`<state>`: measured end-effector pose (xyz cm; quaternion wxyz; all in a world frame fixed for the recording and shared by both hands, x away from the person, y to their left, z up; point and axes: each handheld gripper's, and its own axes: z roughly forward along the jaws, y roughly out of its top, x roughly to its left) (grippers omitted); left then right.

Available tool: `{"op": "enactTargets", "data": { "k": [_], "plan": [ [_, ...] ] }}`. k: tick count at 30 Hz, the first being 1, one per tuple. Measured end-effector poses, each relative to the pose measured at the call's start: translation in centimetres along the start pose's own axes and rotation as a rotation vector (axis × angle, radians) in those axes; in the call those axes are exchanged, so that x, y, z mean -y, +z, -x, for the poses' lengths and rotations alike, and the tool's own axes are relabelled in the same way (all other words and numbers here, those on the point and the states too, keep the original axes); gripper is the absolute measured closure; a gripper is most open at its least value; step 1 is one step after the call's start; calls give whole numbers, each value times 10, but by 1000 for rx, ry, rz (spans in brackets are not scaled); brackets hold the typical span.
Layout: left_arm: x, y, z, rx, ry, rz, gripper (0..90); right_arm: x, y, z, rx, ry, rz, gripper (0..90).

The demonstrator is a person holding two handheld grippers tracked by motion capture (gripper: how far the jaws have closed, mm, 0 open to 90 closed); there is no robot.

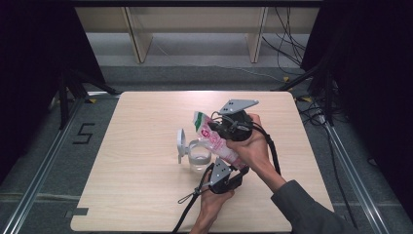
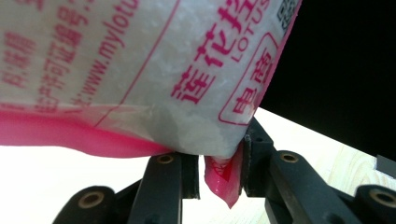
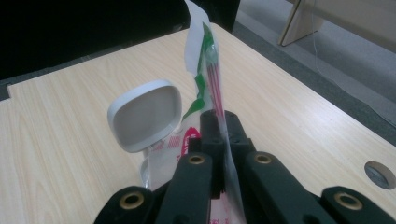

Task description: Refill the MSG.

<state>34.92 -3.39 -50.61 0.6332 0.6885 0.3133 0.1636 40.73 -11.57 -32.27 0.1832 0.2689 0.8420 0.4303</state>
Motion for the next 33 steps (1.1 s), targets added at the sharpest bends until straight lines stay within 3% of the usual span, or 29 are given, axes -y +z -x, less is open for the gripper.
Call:
{"op": "enactTargets", "data": {
  "k": [5,6,8,10,12,15,16,19,20,22,25,33],
  "plan": [
    [0,0,-1,-7,-9,12,726,-2,3,-2,0,14,-5,900],
    [0,-2,-1,-14,0,-11,726,-2,4,-1,-5,-5,-3,900],
    [1,-1,-1,-13,-3,3,726,-2,6,-4,3,22,-3,900],
    [1,-1,-3,-6,-4,6,727,-3,8,-2,-4,-15,-15,900],
    [1,-1,-3,-5,5,2,727,-3,11,-4,-1,14,-7,900],
    [1,-1,-3,-3,0,4,728,-4,14,-4,1,9,-23,900],
    [1,-1,-3,-3,5,0,728,-4,15,-2,-6,-21,-23,900],
    [1,-1,-3,-4,-1,9,729,-5,16,-4,-13,13,-38,900],
    [1,-1,-4,-4,3,0,729,-5,17,-2,-16,-22,-36,900],
    [1,1,-4,-1,-4,8,730,-5,18,-3,-9,8,-42,900],
    [1,1,-3,1,-7,10,730,-6,21,-3,-3,-12,-51,900],
    [1,0,-5,-3,-9,12,731,-7,26,-6,-9,-7,-56,900]
  ]
}}
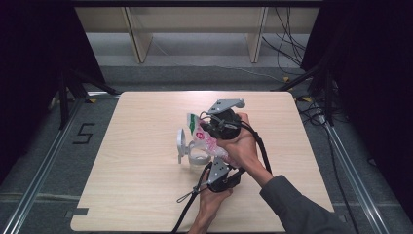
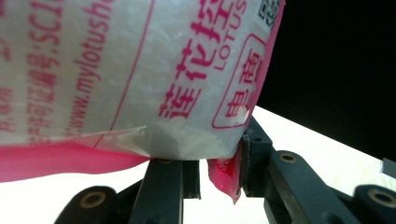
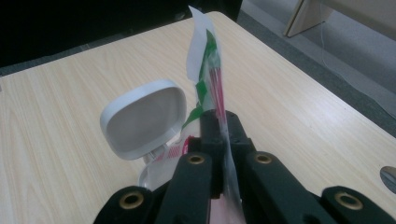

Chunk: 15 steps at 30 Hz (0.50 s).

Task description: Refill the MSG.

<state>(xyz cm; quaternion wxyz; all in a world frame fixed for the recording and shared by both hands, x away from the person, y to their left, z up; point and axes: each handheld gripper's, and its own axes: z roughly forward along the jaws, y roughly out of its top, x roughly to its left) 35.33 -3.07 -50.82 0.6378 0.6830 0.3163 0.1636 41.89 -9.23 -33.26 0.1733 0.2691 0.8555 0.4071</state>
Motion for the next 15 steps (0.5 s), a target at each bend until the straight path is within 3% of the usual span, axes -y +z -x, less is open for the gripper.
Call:
{"op": "enactTargets", "data": {
  "k": [15],
  "plan": [
    [0,0,1,5,13,-8,732,1,-1,1,2,11,8,900]
  ]
}}
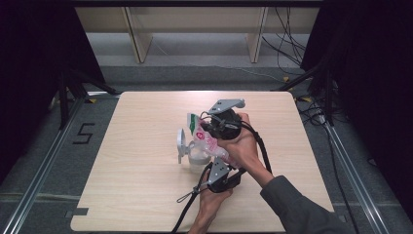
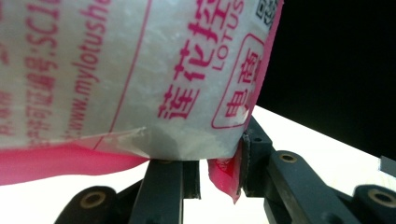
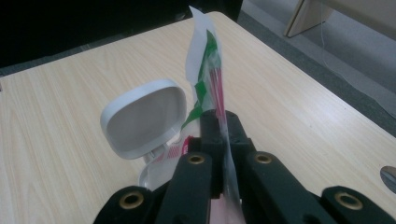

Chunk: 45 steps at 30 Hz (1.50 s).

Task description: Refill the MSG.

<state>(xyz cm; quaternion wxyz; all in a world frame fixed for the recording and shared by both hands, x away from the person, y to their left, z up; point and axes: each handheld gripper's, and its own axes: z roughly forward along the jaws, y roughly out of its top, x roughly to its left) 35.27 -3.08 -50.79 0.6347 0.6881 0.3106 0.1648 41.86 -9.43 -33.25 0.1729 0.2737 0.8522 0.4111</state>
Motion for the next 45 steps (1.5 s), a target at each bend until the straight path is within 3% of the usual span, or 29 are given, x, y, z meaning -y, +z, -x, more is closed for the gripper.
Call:
{"op": "enactTargets", "data": {
  "k": [3,5,13,16,18,29,32,35,36,37,39,42,45],
  "plan": [
    [0,0,1,2,2,1,732,0,-1,-2,-9,15,-12,900],
    [0,0,0,4,-1,-3,732,1,0,1,0,-8,9,900],
    [0,-1,0,-3,-1,-12,730,0,0,0,-1,1,-1,900],
    [1,1,0,4,-20,5,730,1,2,0,6,-7,8,900],
    [1,1,0,12,-2,-4,731,1,2,-2,0,-1,-9,900],
    [1,0,0,10,-2,4,731,0,5,-2,-6,-20,-22,900],
    [-1,-2,0,-2,-11,-3,732,-1,4,-1,-2,-8,15,900],
    [1,0,1,8,-7,0,732,0,7,-5,-1,-10,-27,900],
    [0,-1,1,1,-3,-10,732,0,8,-5,-3,-24,-25,900],
    [1,0,1,13,-17,15,732,0,7,-5,-6,-15,-26,900],
    [0,0,1,10,-11,12,732,0,8,-4,-7,-11,-4,900],
    [1,0,0,15,-7,6,733,0,8,-6,-6,7,-16,900],
    [0,0,1,12,-13,16,732,-1,7,-5,-9,-16,-22,900]
  ]
}}
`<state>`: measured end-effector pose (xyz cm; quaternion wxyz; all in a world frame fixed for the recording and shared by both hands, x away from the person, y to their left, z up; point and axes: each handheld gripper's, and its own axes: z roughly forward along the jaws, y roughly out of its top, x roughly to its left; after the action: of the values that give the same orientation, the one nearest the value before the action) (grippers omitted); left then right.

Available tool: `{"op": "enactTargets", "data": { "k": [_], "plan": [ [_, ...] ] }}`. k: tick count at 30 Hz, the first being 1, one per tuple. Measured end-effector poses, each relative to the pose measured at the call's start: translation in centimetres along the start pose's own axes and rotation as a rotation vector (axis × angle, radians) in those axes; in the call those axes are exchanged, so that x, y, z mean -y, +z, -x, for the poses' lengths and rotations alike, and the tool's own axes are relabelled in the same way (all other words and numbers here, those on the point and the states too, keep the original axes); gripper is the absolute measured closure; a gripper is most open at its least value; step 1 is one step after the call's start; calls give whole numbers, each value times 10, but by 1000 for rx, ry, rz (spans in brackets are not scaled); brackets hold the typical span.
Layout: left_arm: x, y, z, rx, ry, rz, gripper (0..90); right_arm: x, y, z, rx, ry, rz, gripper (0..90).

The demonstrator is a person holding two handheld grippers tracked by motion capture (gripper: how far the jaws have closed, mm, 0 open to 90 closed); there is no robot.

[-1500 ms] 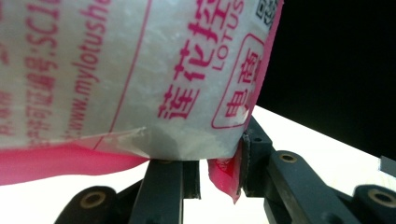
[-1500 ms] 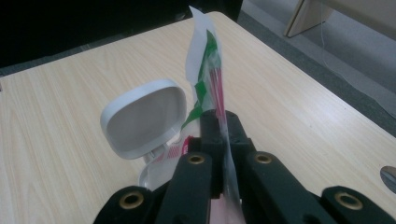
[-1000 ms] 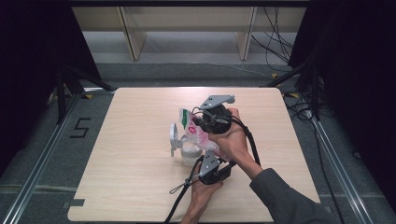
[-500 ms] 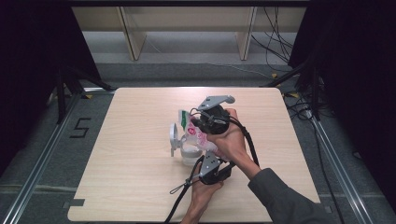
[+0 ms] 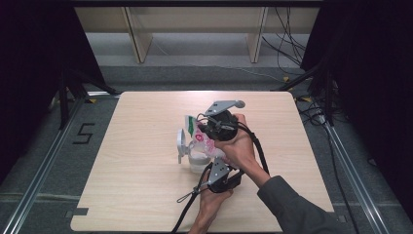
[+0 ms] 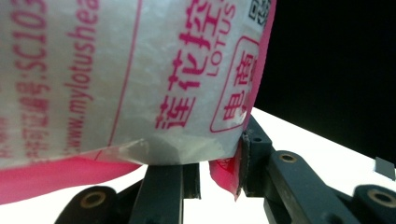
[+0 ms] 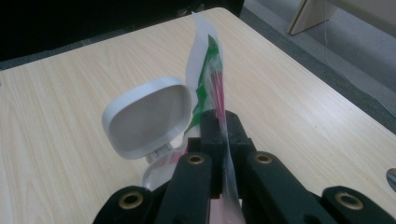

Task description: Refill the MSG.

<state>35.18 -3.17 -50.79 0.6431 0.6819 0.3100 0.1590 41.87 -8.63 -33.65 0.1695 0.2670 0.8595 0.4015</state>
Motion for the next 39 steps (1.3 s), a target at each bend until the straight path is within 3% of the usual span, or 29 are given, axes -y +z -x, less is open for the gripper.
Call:
{"op": "enactTargets", "data": {
  "k": [5,8,10,12,13,16,22,31,32,35,36,39],
  "plan": [
    [0,-1,0,-12,14,-24,733,1,1,0,-1,-5,-5,900],
    [0,0,0,1,7,-12,733,1,0,1,-4,8,14,900],
    [1,0,0,-9,12,-25,733,1,1,1,3,-9,-6,900],
    [0,-1,0,-12,15,-24,733,1,1,0,0,11,-12,900],
    [0,0,-1,0,10,-10,733,1,1,1,5,5,12,900],
    [0,-1,0,-12,13,-26,733,1,2,1,1,-5,0,900],
    [0,0,0,-1,0,0,733,0,2,0,4,-11,-3,900],
    [0,0,0,-5,2,0,734,0,2,0,-3,5,15,900],
    [-1,-2,0,-16,15,-20,734,0,1,0,-5,0,3,900],
    [0,0,0,-3,1,0,733,0,1,1,0,-14,9,900],
    [0,0,0,-3,2,0,734,0,2,-1,4,4,9,900],
    [-1,-2,0,-15,9,-7,734,-1,1,0,3,-4,16,900]
  ]
}}
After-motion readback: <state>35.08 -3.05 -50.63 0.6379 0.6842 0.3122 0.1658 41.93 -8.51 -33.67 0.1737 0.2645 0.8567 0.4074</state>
